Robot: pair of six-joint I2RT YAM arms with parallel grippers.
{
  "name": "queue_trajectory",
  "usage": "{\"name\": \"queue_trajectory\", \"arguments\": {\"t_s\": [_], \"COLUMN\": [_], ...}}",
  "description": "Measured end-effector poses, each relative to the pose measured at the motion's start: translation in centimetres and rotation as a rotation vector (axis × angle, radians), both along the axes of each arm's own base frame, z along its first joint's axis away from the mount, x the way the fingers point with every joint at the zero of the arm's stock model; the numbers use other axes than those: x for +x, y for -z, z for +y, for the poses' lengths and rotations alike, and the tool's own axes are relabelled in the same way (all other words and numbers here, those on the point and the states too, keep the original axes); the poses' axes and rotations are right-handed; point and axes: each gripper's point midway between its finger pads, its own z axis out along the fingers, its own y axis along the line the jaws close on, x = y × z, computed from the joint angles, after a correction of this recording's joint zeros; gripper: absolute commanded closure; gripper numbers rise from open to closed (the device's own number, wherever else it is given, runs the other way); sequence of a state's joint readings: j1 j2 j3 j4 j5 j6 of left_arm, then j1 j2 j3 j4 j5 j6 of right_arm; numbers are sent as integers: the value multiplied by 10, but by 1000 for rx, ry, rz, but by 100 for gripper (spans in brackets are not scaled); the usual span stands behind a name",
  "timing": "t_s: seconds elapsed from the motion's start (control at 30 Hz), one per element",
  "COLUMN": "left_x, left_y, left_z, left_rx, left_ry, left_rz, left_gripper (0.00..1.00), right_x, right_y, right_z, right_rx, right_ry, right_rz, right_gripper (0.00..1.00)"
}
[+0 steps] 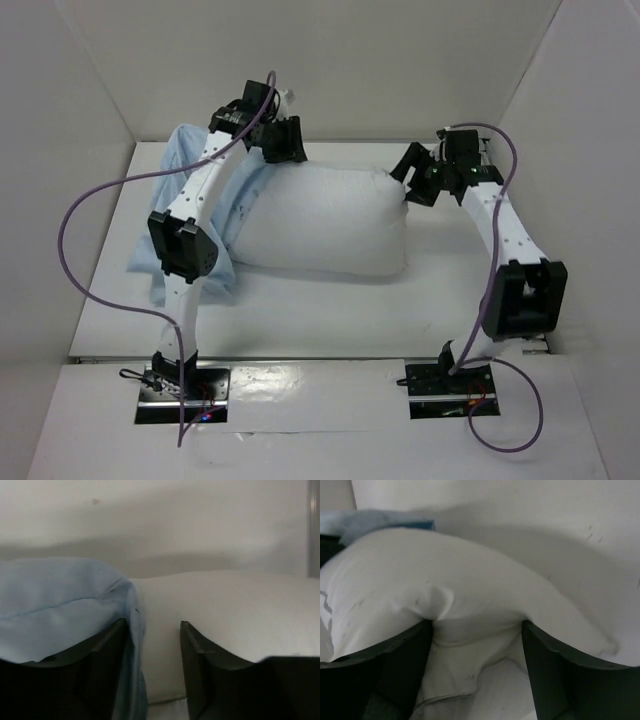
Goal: Put the pillow into the pillowcase
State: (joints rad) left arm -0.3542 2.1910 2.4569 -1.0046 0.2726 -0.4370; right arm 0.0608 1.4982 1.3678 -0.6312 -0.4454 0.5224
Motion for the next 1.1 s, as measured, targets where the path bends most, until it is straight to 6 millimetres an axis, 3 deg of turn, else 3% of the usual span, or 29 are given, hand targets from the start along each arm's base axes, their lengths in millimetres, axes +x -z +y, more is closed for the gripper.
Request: {"name": "queue_trajectory", "arguments": {"t_s": [0.07,0.1,0.17,0.27,0.4,0.43,0.5,0.6,0.63,0.73,0.83,0.87,0.93,1.0,1.03,1.1], "left_x": [19,23,11,-25,-59,-63,-66,-62,-59,-64,-83,-88,-95,-100,-101,-102], "left_y": [15,12,3,-50,-158,-172,-181,-155,-133,-55,3,13,26,30,30,28], "left_z": [13,21,41,67,96,102,118,131,134,140,142,141,135,125,121,117], "left_rx": [31,37,64,78,46,49,89,163,203,316,382,393,411,426,439,465], "left_ry": [-35,-59,-108,-180,-278,-300,-365,-428,-439,-420,-386,-377,-353,-330,-325,-328], "left_rz": [-21,-51,-100,-220,-494,-531,-559,-503,-453,-271,-122,-96,-68,-70,-80,-103], "left_gripper": [25,11,9,27,55,57,56,47,42,40,49,54,74,84,82,66], "right_x": [32,42,55,64,70,70,67,56,51,40,31,28,25,25,25,27], "right_y": [11,14,13,6,2,2,0,-11,-17,-32,-35,-31,-20,-8,-3,8], "right_z": [-11,-17,-32,-52,-73,-76,-81,-85,-85,-81,-64,-55,-40,-30,-25,-20], "right_rx": [-9,-19,-37,-63,-114,-125,-149,-176,-185,-205,-216,-217,-222,-228,-229,-232], "right_ry": [63,91,142,197,263,273,288,293,288,261,200,172,120,84,69,44], "right_rz": [-12,-18,-37,-69,-94,-97,-110,-147,-167,-224,-258,-257,-238,-214,-203,-175], "right_gripper": [7,7,7,6,6,5,5,3,3,1,1,1,1,1,1,1]}}
